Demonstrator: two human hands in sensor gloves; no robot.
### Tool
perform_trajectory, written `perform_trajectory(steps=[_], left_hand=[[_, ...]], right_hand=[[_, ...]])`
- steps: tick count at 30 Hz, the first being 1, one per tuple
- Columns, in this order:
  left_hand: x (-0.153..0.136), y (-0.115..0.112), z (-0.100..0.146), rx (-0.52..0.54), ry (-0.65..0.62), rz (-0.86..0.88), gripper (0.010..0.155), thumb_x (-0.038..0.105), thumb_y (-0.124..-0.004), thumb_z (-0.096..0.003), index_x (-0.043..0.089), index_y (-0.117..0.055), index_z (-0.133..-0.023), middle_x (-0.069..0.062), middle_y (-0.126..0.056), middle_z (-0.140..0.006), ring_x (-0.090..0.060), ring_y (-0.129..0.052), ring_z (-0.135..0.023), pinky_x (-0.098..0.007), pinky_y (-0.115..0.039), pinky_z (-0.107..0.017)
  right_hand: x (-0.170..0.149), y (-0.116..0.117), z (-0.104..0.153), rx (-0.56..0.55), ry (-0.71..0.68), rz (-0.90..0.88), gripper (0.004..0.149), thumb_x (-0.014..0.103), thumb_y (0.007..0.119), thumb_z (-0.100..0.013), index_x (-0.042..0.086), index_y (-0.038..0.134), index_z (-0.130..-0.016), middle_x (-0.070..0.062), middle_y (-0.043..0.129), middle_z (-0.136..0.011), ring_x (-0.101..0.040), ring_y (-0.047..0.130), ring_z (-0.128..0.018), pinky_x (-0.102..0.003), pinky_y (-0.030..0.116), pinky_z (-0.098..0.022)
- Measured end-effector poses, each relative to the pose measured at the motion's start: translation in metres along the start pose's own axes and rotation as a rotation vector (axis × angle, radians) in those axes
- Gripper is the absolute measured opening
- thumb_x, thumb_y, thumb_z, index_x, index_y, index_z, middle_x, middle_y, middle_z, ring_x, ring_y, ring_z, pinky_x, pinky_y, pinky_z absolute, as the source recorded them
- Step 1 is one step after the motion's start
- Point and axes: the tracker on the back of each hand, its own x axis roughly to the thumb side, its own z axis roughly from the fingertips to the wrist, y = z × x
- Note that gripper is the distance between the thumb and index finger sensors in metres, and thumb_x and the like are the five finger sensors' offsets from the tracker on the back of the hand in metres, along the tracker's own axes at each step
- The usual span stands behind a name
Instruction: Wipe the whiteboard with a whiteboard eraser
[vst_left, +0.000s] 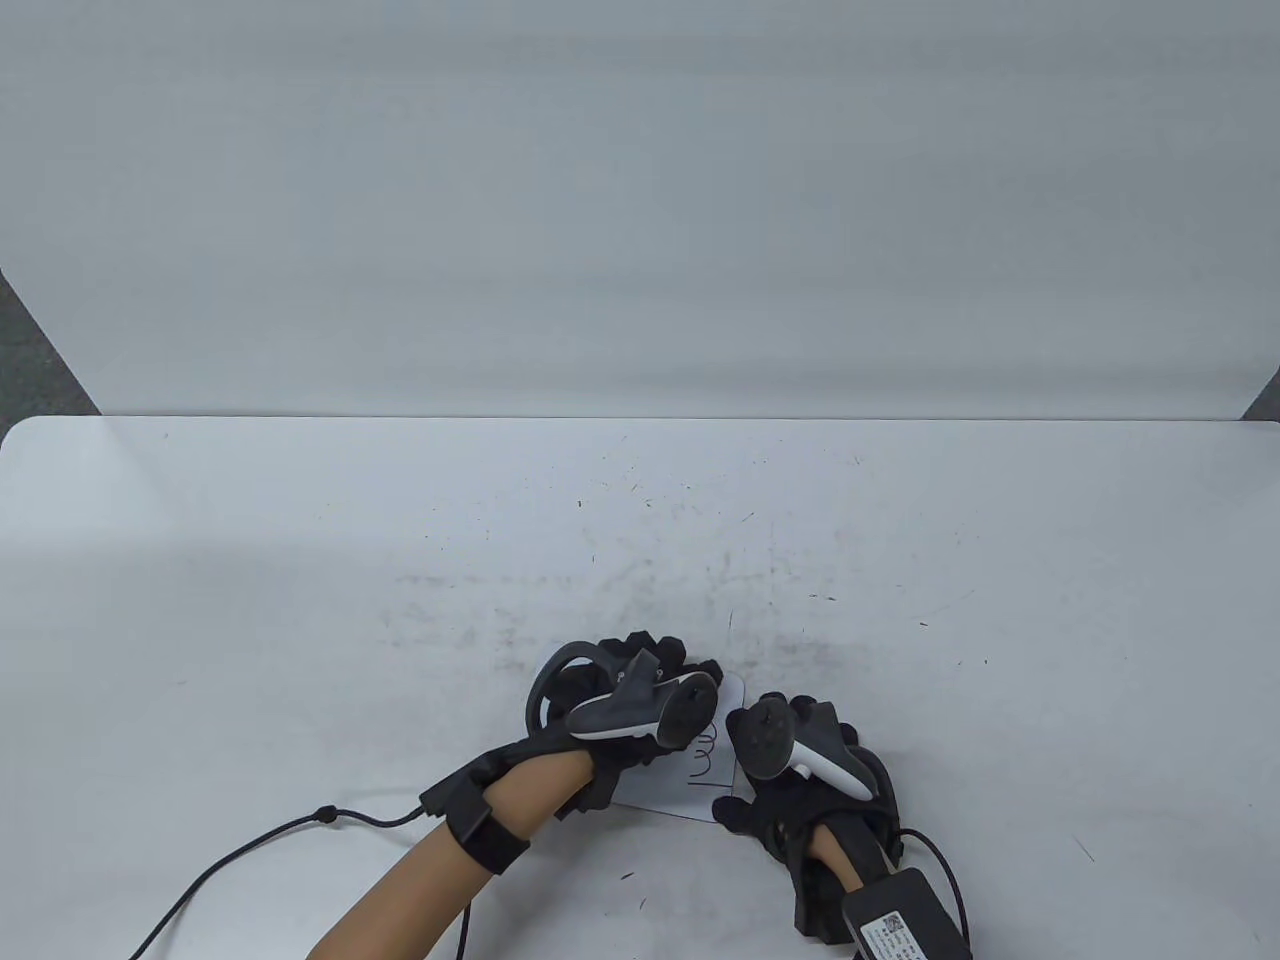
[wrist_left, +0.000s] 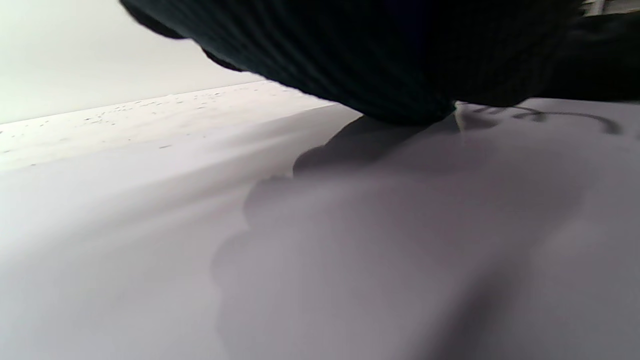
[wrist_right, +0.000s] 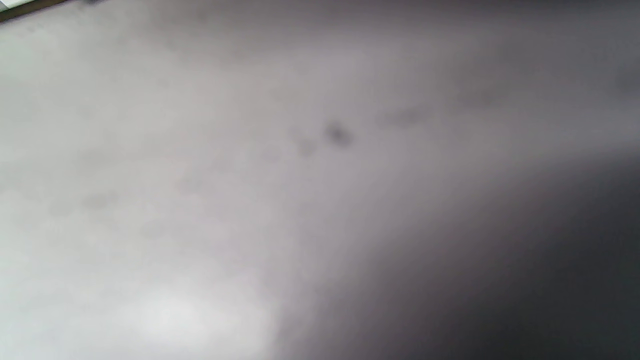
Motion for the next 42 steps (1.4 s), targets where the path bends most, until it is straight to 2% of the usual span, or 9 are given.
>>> perform_trajectory(steps=[5, 11, 17, 25, 28, 37, 42], left_hand=[[0.019, -0.001, 0.032, -0.011, -0.066, 0.005, 0.071, 0.051, -0.085, -0.0396, 0.044, -0.061, -0.106, -0.012, -0.062, -0.11, -0.037, -0.071, -0.085, -0.052, -0.065, -0.057], [0.03, -0.002, 0.044, 0.009, -0.087, -0.008, 0.072, 0.051, -0.085, -0.0395, 0.043, -0.061, -0.107, -0.013, -0.062, -0.11, -0.038, -0.071, -0.085, -0.053, -0.065, -0.056], [0.019, 0.001, 0.023, -0.023, -0.028, 0.008, 0.071, 0.051, -0.085, -0.0398, 0.046, -0.062, -0.106, -0.011, -0.064, -0.111, -0.037, -0.071, -0.086, -0.053, -0.065, -0.058], [-0.012, 0.004, -0.036, -0.047, 0.159, 0.077, 0.07, 0.05, -0.086, -0.04, 0.047, -0.062, -0.106, -0.01, -0.062, -0.111, -0.037, -0.069, -0.087, -0.054, -0.062, -0.06], [-0.014, 0.005, -0.047, -0.052, 0.178, 0.076, 0.07, 0.05, -0.086, -0.0398, 0.047, -0.062, -0.106, -0.01, -0.062, -0.111, -0.037, -0.069, -0.087, -0.054, -0.062, -0.06], [-0.003, 0.0, -0.022, -0.014, 0.105, 0.051, 0.071, 0.05, -0.085, -0.0404, 0.046, -0.06, -0.107, -0.011, -0.06, -0.111, -0.037, -0.068, -0.087, -0.053, -0.063, -0.059], [0.012, 0.001, 0.001, -0.045, 0.033, 0.047, 0.071, 0.051, -0.085, -0.0403, 0.045, -0.06, -0.107, -0.012, -0.061, -0.111, -0.037, -0.07, -0.086, -0.053, -0.064, -0.058]], right_hand=[[0.0, 0.0, 0.0, -0.003, 0.002, 0.004, 0.086, 0.057, 0.055, -0.029, 0.03, -0.001, -0.089, -0.006, -0.014, -0.098, -0.04, -0.014, -0.088, -0.069, -0.002, -0.058], [0.0, 0.0, 0.0, -0.008, 0.004, 0.012, 0.086, 0.057, 0.055, -0.029, 0.03, 0.0, -0.089, -0.006, -0.013, -0.098, -0.04, -0.013, -0.088, -0.069, -0.001, -0.058], [0.0, 0.0, 0.0, -0.01, 0.004, 0.015, 0.086, 0.057, 0.055, -0.03, 0.03, 0.0, -0.089, -0.006, -0.013, -0.099, -0.04, -0.013, -0.088, -0.069, -0.001, -0.058], [0.001, 0.0, 0.0, -0.009, 0.003, 0.014, 0.085, 0.057, 0.055, -0.03, 0.03, 0.0, -0.089, -0.006, -0.013, -0.098, -0.04, -0.013, -0.088, -0.069, -0.001, -0.058], [0.001, 0.0, 0.0, -0.007, 0.002, 0.012, 0.085, 0.057, 0.055, -0.03, 0.03, 0.0, -0.089, -0.006, -0.013, -0.098, -0.04, -0.014, -0.088, -0.069, -0.001, -0.058], [0.001, 0.0, 0.0, -0.006, 0.002, 0.016, 0.085, 0.057, 0.055, -0.03, 0.03, 0.0, -0.089, -0.006, -0.013, -0.098, -0.04, -0.013, -0.088, -0.069, -0.001, -0.058], [0.001, 0.0, 0.0, -0.007, 0.003, 0.016, 0.085, 0.057, 0.055, -0.03, 0.03, 0.0, -0.089, -0.006, -0.013, -0.098, -0.04, -0.013, -0.088, -0.069, -0.001, -0.058]])
